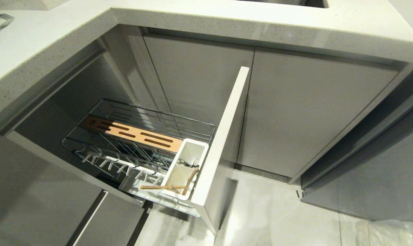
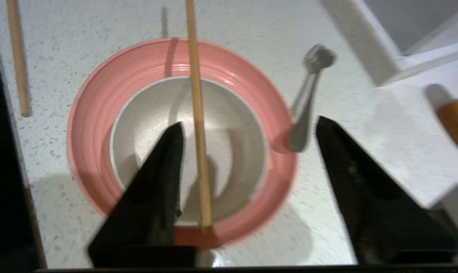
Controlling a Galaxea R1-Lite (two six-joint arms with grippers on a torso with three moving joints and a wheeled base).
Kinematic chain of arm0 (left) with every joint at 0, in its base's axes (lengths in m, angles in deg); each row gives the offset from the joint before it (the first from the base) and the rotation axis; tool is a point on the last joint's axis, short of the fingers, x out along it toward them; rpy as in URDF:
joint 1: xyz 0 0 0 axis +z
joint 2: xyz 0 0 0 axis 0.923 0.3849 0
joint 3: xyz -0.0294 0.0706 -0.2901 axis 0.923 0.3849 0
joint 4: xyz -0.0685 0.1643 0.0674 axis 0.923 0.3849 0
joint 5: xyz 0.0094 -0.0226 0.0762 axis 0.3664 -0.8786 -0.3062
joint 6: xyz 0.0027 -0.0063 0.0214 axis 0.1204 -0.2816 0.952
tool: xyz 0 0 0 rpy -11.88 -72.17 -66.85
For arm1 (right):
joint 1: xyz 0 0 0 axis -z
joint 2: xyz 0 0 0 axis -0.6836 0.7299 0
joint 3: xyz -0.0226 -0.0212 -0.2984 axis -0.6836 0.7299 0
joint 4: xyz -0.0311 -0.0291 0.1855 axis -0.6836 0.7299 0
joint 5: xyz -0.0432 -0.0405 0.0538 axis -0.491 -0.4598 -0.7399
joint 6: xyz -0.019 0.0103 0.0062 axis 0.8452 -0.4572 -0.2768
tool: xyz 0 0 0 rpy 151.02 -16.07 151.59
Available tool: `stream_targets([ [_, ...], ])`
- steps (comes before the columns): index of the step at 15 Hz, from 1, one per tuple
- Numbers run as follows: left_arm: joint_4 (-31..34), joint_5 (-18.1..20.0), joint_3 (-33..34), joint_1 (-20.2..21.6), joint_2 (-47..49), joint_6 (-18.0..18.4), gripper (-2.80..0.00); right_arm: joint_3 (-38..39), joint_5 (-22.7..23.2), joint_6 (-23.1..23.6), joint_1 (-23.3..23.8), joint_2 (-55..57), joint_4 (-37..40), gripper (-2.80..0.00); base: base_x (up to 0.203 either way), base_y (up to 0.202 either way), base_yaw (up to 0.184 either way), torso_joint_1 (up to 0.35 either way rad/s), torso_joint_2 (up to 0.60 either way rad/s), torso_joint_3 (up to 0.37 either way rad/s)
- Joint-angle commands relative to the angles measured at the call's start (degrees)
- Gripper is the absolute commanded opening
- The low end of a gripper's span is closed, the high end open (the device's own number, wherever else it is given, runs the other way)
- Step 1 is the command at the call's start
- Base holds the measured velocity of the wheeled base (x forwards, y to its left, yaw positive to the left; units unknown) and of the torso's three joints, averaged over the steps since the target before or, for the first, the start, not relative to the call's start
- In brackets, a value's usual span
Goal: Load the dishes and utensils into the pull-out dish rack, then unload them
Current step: Take the chopsticks out of the cupboard
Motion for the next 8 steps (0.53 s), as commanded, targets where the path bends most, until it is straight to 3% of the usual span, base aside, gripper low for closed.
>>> stream_targets([
  [1, 0.1, 0.0, 0.0, -0.8, -3.3, -0.2, -2.80, 0.0, 0.0, 0.0, 0.0, 0.0, 0.0, -2.80, 0.000, 0.000, 0.000, 0.000, 0.00, 0.000],
  [5, -1.2, 0.2, 0.0, -6.1, -8.1, -0.4, -2.80, 0.0, 0.0, 0.0, 0.0, 0.0, 0.0, -2.80, 0.000, 0.000, 0.000, 0.000, 0.00, 0.000],
  [8, -3.2, 0.2, 0.3, -14.4, -10.8, -2.4, -2.80, 0.0, 0.0, 0.0, 0.0, 0.0, 0.0, -2.80, 0.000, 0.000, 0.000, 0.000, 0.00, 0.000],
])
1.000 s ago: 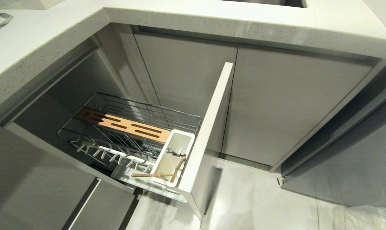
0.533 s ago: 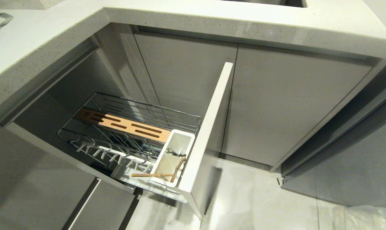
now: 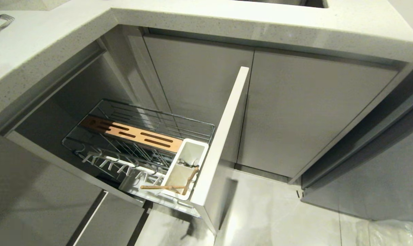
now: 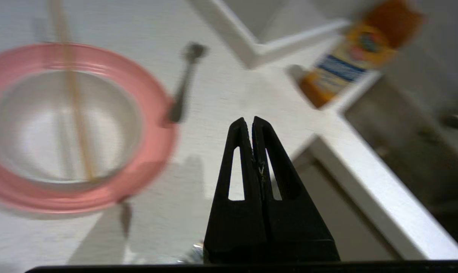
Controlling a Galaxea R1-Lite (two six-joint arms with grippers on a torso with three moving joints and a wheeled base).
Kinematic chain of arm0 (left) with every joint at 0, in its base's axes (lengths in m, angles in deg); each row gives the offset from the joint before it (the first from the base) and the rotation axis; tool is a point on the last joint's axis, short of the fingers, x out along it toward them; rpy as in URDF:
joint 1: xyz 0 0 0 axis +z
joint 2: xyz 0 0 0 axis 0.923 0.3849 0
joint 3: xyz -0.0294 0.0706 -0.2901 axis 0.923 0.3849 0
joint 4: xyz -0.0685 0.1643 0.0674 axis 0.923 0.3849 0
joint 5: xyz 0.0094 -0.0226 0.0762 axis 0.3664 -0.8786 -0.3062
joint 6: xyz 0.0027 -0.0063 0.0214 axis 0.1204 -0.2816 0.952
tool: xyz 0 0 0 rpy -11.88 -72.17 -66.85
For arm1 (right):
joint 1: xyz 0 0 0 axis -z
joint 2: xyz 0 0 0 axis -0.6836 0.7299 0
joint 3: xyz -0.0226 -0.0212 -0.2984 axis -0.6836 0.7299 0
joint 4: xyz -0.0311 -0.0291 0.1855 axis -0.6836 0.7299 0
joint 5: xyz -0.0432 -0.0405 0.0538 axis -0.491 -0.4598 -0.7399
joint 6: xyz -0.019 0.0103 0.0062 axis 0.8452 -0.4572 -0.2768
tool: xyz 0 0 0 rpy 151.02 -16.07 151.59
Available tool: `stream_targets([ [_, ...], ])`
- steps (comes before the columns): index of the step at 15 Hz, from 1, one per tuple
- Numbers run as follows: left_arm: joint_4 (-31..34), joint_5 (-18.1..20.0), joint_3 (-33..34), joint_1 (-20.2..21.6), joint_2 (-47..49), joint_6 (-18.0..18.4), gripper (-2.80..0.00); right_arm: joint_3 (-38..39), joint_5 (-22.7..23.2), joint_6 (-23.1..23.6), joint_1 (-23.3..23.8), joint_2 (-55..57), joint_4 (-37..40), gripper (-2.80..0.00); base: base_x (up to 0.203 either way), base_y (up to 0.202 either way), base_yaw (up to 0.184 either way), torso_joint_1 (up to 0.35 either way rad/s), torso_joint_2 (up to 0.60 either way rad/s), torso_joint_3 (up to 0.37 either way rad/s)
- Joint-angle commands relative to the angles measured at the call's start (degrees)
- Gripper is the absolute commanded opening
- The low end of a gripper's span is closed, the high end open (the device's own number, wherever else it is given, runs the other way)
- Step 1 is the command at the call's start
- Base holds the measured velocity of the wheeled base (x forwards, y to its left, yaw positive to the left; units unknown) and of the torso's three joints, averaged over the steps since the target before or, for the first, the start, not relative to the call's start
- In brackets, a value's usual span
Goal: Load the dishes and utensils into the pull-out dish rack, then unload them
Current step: Take the chopsticks out of the cupboard, then close the cupboard
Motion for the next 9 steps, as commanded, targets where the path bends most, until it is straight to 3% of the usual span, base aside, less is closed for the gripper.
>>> stream_targets([
  [1, -0.9, 0.0, 0.2, -5.5, -2.1, -1.0, -2.80, 0.0, 0.0, 0.0, 0.0, 0.0, 0.0, -2.80, 0.000, 0.000, 0.000, 0.000, 0.00, 0.000],
  [6, -5.0, 0.1, 1.5, -31.6, -1.3, -4.1, -2.80, 0.0, 0.0, 0.0, 0.0, 0.0, 0.0, -2.80, 0.000, 0.000, 0.000, 0.000, 0.00, 0.000],
  [9, -7.6, 0.1, 3.9, -44.4, 1.0, -4.7, -2.80, 0.0, 0.0, 0.0, 0.0, 0.0, 0.0, -2.80, 0.000, 0.000, 0.000, 0.000, 0.00, 0.000],
])
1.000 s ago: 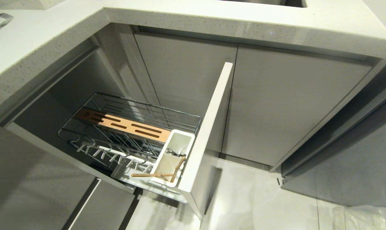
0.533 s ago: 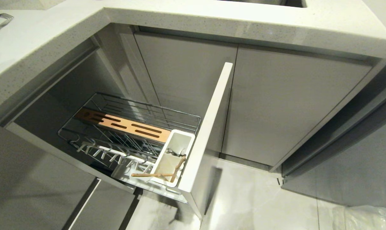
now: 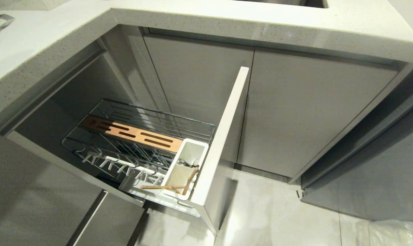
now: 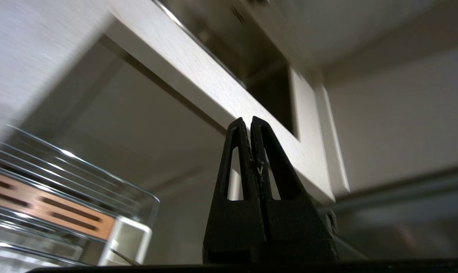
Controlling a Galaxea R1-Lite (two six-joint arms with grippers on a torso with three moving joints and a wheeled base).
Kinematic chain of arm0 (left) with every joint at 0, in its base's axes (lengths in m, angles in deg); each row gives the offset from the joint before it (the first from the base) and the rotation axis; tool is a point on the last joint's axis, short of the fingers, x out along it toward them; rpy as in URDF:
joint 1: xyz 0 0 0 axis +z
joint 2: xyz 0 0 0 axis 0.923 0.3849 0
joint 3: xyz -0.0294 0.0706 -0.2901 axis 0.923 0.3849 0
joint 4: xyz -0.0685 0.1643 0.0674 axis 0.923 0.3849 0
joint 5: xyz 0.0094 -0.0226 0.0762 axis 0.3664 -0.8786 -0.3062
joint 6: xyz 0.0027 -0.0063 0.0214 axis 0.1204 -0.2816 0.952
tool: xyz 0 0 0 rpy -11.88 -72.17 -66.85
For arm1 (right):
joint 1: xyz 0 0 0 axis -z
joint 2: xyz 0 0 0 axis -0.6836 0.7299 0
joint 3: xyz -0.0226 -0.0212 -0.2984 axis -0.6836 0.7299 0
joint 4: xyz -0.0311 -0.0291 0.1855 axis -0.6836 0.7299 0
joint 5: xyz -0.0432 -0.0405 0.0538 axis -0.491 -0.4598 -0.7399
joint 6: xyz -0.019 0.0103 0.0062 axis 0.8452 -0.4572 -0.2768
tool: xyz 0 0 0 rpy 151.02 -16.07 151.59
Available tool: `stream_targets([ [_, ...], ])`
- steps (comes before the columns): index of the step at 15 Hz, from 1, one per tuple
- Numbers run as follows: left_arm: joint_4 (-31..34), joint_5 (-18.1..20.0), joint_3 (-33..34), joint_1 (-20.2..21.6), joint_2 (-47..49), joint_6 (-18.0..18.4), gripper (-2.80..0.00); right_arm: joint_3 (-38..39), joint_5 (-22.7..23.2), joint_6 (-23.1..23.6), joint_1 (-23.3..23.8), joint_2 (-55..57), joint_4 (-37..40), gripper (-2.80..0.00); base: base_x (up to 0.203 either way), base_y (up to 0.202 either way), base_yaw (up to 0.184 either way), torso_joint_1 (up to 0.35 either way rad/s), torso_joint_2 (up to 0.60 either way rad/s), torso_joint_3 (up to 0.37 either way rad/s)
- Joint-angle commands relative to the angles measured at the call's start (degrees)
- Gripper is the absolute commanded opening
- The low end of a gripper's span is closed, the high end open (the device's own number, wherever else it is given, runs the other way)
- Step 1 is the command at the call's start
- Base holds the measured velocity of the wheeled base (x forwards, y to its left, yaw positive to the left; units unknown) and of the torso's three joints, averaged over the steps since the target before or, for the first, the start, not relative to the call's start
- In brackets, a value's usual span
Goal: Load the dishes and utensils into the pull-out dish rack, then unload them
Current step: Close the cupboard
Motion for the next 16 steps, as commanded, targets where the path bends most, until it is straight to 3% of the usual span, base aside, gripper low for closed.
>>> stream_targets([
  [1, -0.3, 0.1, 1.7, -6.8, 2.1, -0.2, -2.80, 0.0, 0.0, 0.0, 0.0, 0.0, 0.0, -2.80, 0.000, 0.000, 0.000, 0.000, 0.00, 0.000],
  [4, -0.5, -0.4, 3.9, -19.5, 6.2, 0.5, -2.80, 0.0, 0.0, 0.0, 0.0, 0.0, 0.0, -2.80, 0.000, 0.000, 0.000, 0.000, 0.00, 0.000],
  [9, -0.3, -1.2, 9.5, -36.3, 13.8, 1.1, -2.80, 0.0, 0.0, 0.0, 0.0, 0.0, 0.0, -2.80, 0.000, 0.000, 0.000, 0.000, 0.00, 0.000],
  [14, 0.4, -1.7, 13.9, -46.9, 24.7, 1.2, -2.80, 0.0, 0.0, 0.0, 0.0, 0.0, 0.0, -2.80, 0.000, 0.000, 0.000, 0.000, 0.00, 0.000],
  [16, 3.1, -2.9, 13.6, -48.7, 28.1, 1.6, -2.80, 0.0, 0.0, 0.0, 0.0, 0.0, 0.0, -2.80, 0.000, 0.000, 0.000, 0.000, 0.00, 0.000],
])
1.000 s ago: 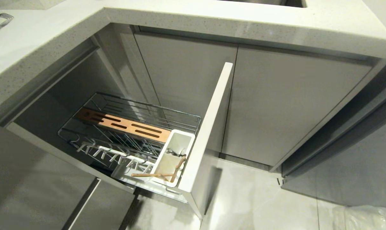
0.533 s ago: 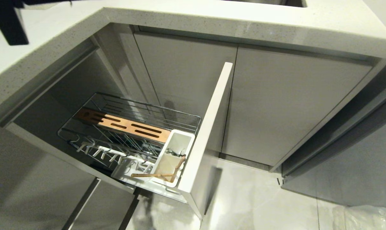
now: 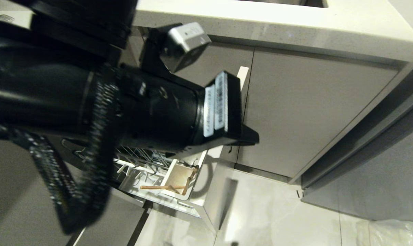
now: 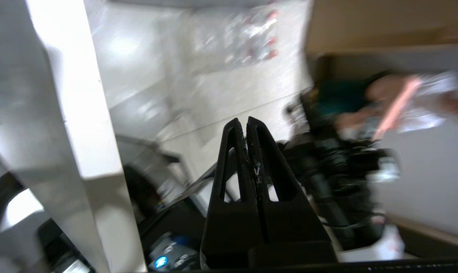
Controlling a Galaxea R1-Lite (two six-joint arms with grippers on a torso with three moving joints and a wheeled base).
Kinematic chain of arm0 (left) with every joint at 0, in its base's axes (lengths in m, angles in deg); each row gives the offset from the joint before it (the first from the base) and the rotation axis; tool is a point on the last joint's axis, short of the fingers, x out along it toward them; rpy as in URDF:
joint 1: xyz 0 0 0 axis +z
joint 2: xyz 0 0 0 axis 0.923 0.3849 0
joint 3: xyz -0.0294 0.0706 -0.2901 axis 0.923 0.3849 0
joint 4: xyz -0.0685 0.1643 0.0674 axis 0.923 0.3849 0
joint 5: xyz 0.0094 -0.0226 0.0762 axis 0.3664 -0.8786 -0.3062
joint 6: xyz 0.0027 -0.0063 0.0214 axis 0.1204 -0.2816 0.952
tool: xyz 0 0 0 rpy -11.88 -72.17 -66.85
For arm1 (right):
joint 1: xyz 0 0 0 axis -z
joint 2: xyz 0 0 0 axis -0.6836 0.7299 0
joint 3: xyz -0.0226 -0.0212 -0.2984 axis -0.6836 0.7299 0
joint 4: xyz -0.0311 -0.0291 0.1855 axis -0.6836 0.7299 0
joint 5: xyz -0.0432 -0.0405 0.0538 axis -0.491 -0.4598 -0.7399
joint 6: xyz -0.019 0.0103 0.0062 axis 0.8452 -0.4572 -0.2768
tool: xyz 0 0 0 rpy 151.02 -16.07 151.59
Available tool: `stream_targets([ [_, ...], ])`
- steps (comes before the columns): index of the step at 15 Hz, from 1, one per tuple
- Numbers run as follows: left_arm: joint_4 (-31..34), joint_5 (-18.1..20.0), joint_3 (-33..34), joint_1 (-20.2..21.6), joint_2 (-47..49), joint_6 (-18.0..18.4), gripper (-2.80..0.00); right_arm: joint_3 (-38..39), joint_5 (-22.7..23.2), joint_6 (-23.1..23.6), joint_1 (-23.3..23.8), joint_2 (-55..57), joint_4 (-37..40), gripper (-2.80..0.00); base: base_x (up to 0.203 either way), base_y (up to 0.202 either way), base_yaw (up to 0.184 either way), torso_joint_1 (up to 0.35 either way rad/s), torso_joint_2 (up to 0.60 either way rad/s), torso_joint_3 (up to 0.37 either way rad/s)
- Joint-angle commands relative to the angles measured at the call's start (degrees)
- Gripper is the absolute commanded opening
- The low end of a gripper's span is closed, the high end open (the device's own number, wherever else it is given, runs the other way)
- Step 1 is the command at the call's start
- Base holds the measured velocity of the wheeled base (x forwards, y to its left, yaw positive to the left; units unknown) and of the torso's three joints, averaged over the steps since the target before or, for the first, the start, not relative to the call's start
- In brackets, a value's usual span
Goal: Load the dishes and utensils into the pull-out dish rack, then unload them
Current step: Close the cupboard
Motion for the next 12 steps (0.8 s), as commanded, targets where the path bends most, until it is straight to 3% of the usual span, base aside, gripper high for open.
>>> stream_targets([
  [1, 0.7, -1.2, -0.3, -1.1, 4.7, 0.2, -2.80, 0.0, 0.0, 0.0, 0.0, 0.0, 0.0, -2.80, 0.000, 0.000, 0.000, 0.000, 0.00, 0.000],
  [7, 10.7, -22.2, -7.4, -1.4, 9.3, 1.6, -2.80, 0.0, 0.0, 0.0, 0.0, 0.0, 0.0, -2.80, 0.000, 0.000, 0.000, 0.000, 0.00, 0.000],
  [12, 13.6, -34.4, -9.1, -2.1, 9.3, 1.6, -2.80, 0.0, 0.0, 0.0, 0.0, 0.0, 0.0, -2.80, 0.000, 0.000, 0.000, 0.000, 0.00, 0.000],
])
